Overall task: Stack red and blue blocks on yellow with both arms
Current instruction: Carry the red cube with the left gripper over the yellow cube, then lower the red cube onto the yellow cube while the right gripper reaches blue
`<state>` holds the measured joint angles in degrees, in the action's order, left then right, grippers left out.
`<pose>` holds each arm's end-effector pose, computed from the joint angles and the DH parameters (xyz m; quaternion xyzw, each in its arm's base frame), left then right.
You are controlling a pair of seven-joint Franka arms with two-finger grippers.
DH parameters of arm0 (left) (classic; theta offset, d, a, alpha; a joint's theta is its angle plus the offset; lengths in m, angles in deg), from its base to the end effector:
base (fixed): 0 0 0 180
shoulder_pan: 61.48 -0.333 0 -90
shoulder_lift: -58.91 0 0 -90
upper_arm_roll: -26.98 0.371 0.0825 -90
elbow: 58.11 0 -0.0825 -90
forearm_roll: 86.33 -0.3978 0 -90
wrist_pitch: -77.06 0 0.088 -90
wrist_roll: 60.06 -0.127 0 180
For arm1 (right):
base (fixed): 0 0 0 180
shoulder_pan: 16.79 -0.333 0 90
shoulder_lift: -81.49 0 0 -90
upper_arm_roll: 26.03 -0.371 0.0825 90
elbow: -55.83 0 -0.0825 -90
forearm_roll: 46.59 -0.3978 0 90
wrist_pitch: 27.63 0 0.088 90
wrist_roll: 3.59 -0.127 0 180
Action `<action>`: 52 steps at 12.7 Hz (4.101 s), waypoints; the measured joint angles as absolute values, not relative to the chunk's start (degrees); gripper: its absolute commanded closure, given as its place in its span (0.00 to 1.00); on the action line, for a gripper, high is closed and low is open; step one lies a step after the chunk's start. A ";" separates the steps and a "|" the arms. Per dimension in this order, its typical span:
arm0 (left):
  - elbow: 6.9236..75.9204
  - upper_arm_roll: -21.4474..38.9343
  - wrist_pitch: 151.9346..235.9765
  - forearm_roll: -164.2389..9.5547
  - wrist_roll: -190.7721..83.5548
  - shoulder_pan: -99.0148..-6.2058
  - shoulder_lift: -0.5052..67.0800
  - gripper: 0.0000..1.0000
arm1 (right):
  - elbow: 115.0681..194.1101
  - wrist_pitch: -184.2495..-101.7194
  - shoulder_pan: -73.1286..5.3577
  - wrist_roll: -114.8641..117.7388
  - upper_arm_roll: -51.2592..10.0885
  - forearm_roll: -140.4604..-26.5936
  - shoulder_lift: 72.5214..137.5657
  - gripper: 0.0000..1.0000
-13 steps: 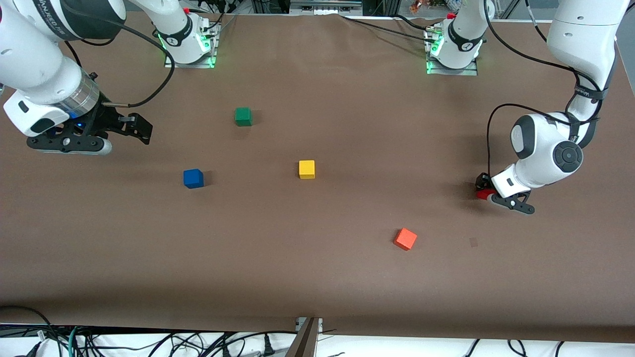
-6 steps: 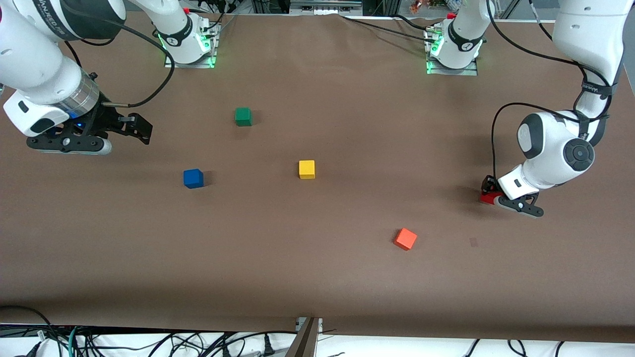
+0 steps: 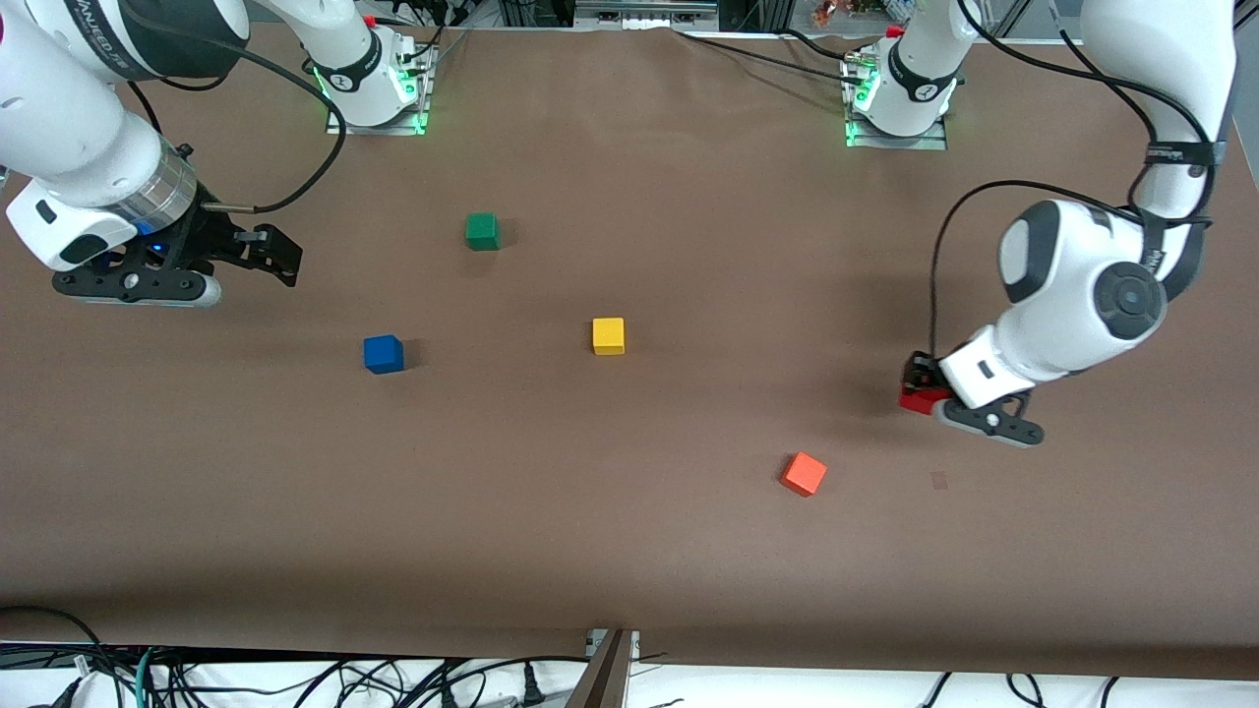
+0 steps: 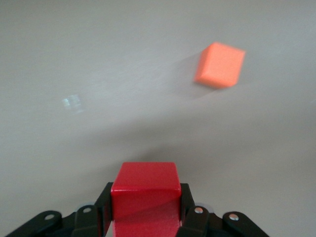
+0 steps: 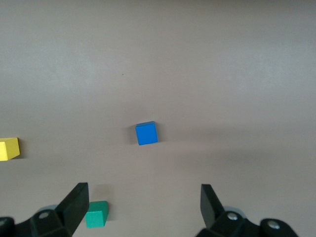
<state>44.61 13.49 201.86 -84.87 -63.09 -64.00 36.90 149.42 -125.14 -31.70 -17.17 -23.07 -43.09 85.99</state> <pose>0.6673 -0.1163 0.3668 0.9929 -0.1061 0.0018 0.0545 0.5916 0.1193 0.5945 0.9994 -0.0100 0.0022 0.0326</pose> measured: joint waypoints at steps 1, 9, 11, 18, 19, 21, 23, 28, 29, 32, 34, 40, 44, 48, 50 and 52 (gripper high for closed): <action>43.84 13.26 201.61 -84.87 -57.49 -60.63 36.75 1.00 | 149.42 -125.14 -31.69 -17.17 -23.07 -43.09 85.99 0.00; 27.82 13.39 197.22 -88.33 -24.83 -37.20 25.73 1.00 | 149.58 -125.09 -31.68 -17.17 -23.07 -43.09 86.40 0.00; 24.04 13.56 197.02 -88.35 -20.42 -33.55 22.24 1.00 | 149.58 -125.17 -31.74 -17.17 -23.09 -43.09 86.59 0.00; 14.98 20.30 196.32 -88.37 -12.60 -21.83 13.99 1.00 | 149.58 -128.70 -31.73 -17.17 -23.44 -43.09 88.35 0.00; 13.88 20.79 196.30 -88.37 -11.88 -20.69 12.84 1.00 | 149.59 -130.73 -31.70 -17.16 -23.44 -43.09 88.97 0.00; 12.26 21.10 196.20 -88.37 -11.46 -19.60 11.08 1.00 | 149.59 -133.38 -31.70 -17.16 -23.44 -43.09 90.58 0.00; 11.77 21.17 196.05 -88.37 -11.43 -19.31 10.25 1.00 | 149.59 -133.64 -31.70 -17.18 -23.44 -43.09 91.56 0.00; 11.56 21.18 195.96 -88.37 -11.29 -18.16 9.32 1.00 | 149.58 -133.41 -31.69 -17.21 -23.43 -43.09 91.78 0.00; 11.56 21.19 195.93 -88.37 -11.29 -18.16 9.32 1.00 | 149.58 -133.38 -31.69 -17.17 -23.43 -43.09 91.79 0.00; 11.51 21.45 195.91 -88.37 -11.27 -18.16 9.32 1.00 | 149.59 -133.14 -31.78 -17.20 -23.44 -43.09 92.01 0.00; 11.48 21.57 195.85 -88.37 -11.05 -18.16 9.27 1.00 | 149.60 -133.08 -31.59 -17.22 -23.32 -43.09 92.66 0.00; 11.13 21.72 195.82 -88.37 -10.36 -18.20 8.90 0.96 | 149.59 -133.08 -31.61 -17.21 -23.29 -43.09 94.90 0.00; 10.95 21.73 195.79 -88.37 -10.24 -18.20 8.78 0.00 | 149.53 -132.98 -33.52 -16.81 -23.97 -43.09 95.01 0.00; 10.40 21.88 195.79 -88.37 -10.13 -18.26 8.61 0.00 | 149.60 -132.68 -31.74 -4.75 -23.23 -43.09 97.16 0.00; 10.01 21.91 195.69 -88.37 -10.12 -18.32 8.61 0.00 | 149.71 -132.27 -31.35 -3.04 -23.20 -43.10 99.17 0.00; 8.90 22.02 193.58 -88.37 -10.12 -18.82 8.70 0.00 | 150.37 -132.21 -31.28 -3.19 -23.21 -44.70 101.15 0.00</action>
<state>8.90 22.02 193.58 -88.37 -10.12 -18.82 8.70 150.37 -132.21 -31.28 -3.19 -23.21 -44.70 101.15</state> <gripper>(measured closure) 0.000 0.000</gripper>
